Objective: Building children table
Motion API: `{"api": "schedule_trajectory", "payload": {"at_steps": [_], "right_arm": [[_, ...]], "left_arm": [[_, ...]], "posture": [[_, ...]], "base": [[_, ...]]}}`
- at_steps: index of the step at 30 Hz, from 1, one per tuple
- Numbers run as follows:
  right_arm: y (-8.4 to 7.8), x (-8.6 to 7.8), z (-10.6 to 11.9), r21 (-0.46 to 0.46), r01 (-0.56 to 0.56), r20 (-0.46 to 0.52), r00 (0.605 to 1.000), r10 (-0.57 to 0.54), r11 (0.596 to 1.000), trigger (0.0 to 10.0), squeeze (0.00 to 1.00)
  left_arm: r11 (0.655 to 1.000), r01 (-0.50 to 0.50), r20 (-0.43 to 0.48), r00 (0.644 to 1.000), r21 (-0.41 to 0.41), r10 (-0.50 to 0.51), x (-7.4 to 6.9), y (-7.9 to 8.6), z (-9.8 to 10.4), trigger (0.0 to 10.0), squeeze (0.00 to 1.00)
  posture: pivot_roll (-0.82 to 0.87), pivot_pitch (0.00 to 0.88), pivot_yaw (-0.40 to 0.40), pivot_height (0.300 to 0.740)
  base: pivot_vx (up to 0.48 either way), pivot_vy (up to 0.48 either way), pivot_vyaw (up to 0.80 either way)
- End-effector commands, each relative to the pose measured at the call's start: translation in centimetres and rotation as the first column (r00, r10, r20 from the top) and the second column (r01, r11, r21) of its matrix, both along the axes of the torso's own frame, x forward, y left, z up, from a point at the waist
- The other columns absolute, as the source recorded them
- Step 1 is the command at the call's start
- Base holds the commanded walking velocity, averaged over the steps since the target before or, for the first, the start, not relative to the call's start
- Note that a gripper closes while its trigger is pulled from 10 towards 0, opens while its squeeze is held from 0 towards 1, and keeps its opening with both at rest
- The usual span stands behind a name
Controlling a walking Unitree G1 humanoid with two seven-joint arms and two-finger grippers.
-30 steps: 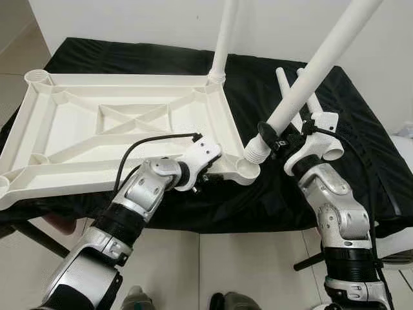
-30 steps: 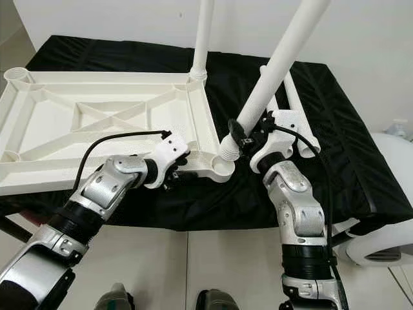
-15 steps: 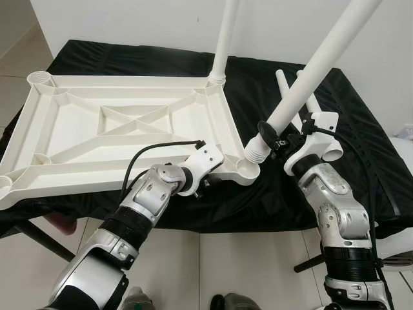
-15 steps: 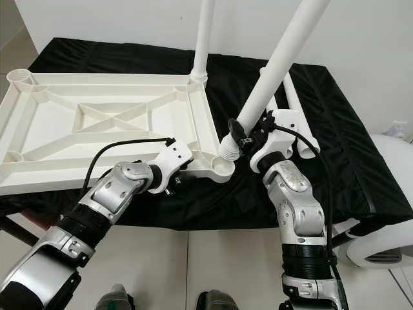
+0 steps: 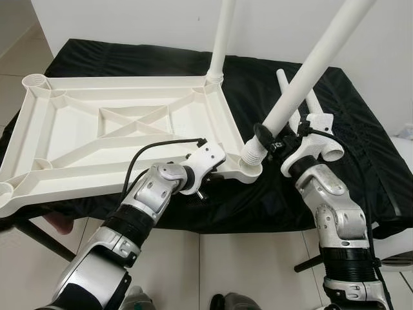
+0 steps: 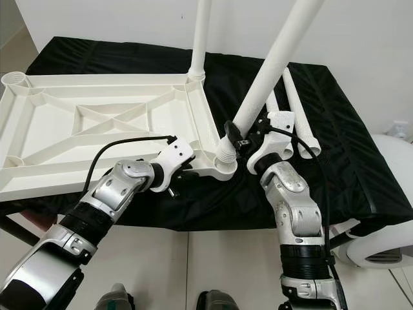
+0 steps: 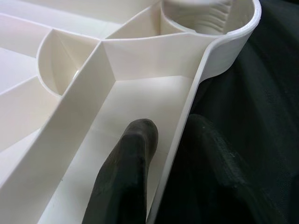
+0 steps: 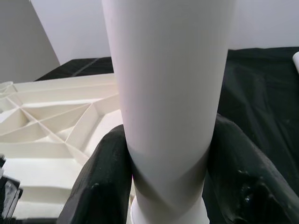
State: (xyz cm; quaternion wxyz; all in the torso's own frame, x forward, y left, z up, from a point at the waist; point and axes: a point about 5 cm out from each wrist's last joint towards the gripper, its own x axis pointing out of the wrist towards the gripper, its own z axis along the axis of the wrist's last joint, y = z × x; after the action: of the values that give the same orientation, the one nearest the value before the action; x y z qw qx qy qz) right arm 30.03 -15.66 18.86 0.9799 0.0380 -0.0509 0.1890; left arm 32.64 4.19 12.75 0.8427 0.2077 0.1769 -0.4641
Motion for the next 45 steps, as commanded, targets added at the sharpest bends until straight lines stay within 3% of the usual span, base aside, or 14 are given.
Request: {"api": "schedule_trajectory", "payload": {"at_steps": [1, 26, 45], "right_arm": [[0.0, -0.1, 0.1, -0.010, -0.007, 0.018, 1.000, 0.007, 1.000, 10.0, 0.00], [-0.7, -0.9, -1.3, -0.063, -0.022, -0.044, 0.999, 0.019, 0.998, 10.0, 0.00], [-1.9, -0.7, -3.5, -0.080, 0.033, -0.117, 0.992, -0.042, 0.996, 10.0, 0.00]], "left_arm": [[0.998, -0.042, -0.002, 0.999, 0.040, 0.042, 0.2, 0.6, -0.7, 10.0, 0.00], [0.998, -0.031, 0.029, 0.999, 0.046, 0.029, 0.5, 0.8, -0.2, 10.0, 0.00], [0.998, -0.040, 0.048, 0.998, 0.049, 0.037, 0.8, 1.2, 0.3, 10.0, 0.00]], "posture": [[0.03, 0.032, -0.082, 0.740], [0.02, 0.025, -0.091, 0.740], [0.02, 0.041, -0.083, 0.740]], "base": [[0.000, 0.000, 0.00], [0.000, 0.000, 0.00], [0.000, 0.000, 0.00]]}}
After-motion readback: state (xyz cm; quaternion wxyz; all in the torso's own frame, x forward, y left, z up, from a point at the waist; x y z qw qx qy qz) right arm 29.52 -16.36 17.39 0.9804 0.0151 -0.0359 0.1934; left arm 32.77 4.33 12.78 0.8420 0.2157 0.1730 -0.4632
